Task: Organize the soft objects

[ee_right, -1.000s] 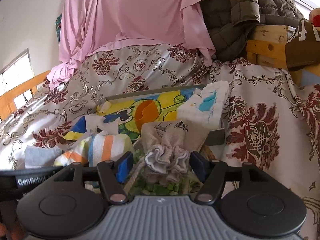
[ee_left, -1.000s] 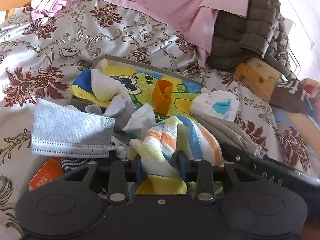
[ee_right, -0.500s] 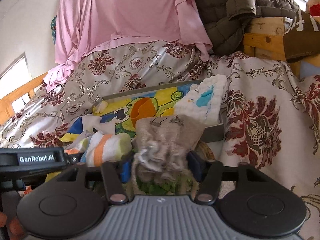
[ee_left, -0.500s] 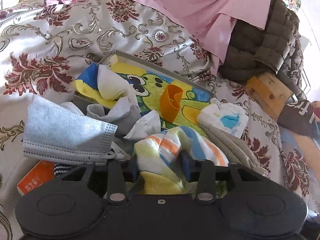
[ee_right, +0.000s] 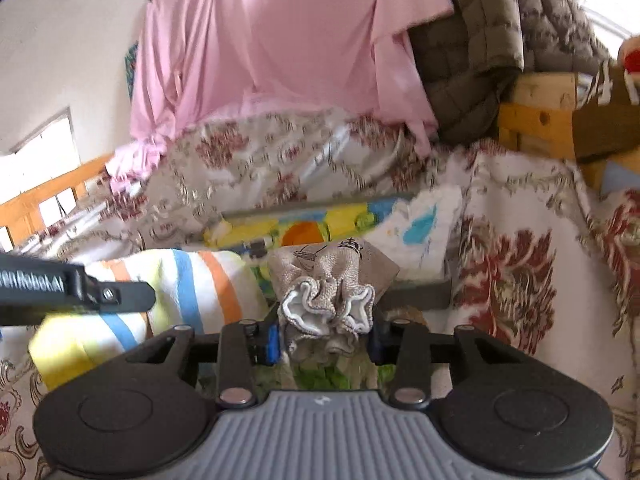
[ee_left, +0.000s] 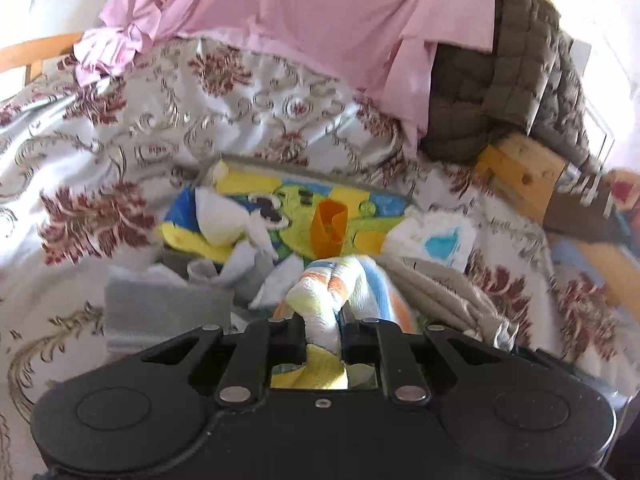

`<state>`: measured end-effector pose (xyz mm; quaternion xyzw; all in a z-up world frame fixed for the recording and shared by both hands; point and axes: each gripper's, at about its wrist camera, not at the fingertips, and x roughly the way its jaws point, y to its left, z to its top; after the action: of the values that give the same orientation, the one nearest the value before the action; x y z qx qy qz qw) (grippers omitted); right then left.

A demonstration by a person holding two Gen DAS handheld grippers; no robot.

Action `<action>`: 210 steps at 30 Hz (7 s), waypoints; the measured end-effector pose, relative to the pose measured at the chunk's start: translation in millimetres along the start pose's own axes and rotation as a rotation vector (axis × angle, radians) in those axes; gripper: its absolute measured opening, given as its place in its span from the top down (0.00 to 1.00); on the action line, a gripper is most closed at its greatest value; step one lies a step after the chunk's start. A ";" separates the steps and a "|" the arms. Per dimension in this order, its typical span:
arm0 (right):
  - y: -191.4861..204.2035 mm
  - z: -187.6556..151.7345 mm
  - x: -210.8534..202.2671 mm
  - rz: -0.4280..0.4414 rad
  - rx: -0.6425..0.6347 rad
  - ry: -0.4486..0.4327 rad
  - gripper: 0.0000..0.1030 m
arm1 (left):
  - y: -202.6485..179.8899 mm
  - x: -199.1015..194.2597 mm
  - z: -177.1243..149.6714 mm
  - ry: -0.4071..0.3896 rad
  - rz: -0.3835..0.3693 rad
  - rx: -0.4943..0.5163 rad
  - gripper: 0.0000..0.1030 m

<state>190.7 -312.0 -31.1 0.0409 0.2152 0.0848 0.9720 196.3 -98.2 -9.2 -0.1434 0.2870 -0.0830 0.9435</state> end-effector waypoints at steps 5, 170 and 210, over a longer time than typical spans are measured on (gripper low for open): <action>-1.0 5.8 -13.3 0.001 0.007 -0.101 0.58 | 1.9 -17.7 19.0 -0.051 -0.017 -0.035 0.86; 108.3 -54.1 -50.5 0.043 -0.367 0.211 0.00 | 97.5 -68.9 -60.9 0.005 0.269 0.130 0.01; 137.3 -76.6 0.1 0.068 -0.562 0.223 0.00 | 90.2 -15.9 0.0 -0.018 0.109 0.129 0.01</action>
<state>138.0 -173.8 -84.5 -0.2319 0.2871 0.1776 0.9123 190.0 -9.1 -29.7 -0.0671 0.2801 -0.0484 0.9564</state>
